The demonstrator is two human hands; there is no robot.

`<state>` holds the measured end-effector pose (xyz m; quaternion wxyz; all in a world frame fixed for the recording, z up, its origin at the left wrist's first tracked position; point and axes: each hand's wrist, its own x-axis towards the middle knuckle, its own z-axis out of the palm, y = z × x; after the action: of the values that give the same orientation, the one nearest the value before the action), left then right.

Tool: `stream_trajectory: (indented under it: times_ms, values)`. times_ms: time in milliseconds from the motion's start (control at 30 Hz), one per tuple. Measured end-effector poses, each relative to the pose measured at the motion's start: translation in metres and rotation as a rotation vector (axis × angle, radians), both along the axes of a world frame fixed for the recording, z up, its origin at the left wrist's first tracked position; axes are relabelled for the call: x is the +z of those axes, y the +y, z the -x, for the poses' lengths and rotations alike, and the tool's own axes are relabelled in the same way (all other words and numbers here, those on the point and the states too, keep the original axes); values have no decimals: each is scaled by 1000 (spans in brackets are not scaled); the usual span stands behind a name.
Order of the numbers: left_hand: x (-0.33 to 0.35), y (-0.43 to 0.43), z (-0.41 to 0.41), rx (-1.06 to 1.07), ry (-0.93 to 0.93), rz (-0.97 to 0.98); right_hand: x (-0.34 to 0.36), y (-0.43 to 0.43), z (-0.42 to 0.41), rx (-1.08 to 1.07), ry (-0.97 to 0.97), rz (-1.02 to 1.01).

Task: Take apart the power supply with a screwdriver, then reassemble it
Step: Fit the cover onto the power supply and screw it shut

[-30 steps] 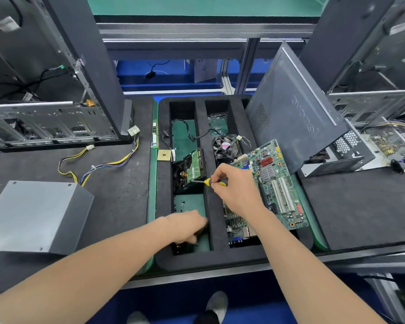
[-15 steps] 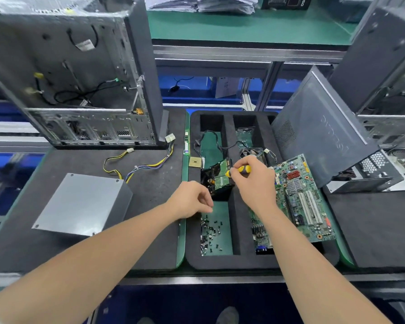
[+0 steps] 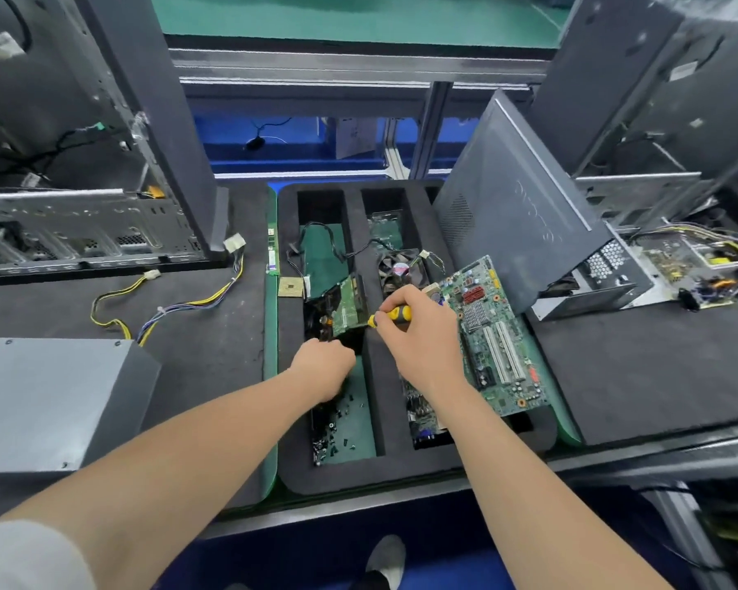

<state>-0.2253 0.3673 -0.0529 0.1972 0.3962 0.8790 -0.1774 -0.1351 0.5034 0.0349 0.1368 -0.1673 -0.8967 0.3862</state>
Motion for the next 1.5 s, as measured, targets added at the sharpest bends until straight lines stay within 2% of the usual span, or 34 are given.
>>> stream_trajectory:
  times_ms: [400, 600, 700, 767, 833, 933, 1033, 1233, 1333, 1500]
  values:
    - [-29, 11, -12, 36, -29, -31, -3, 21, -2, 25, 5, 40]
    - [-24, 8, -20, -12, -31, 59, -3, 21, 1, 30, 16, 40]
    - [-9, 6, -21, 52, -93, 10, -1, 18, 2, 31, 27, 47]
    - [4, 2, -18, 180, -217, -120, 4, 15, 5, 20, 45, 49]
    - [17, -8, -8, 353, -358, -345, 12, 9, 9, -16, 105, 93]
    - [43, -38, 9, 656, -481, -816, 31, -7, 20, -101, 225, 224]
    - [72, -80, 27, 936, -686, -1286, 54, -34, 35, -138, 308, 366]
    - [115, -175, 46, 1144, -877, -1870, 91, -109, 59, 49, 384, 514]
    - [127, -213, 40, 1161, -919, -2058, 101, -151, 64, 138, 385, 522]
    - [131, -263, 34, 1157, -911, -2163, 110, -211, 69, 218, 369, 510]
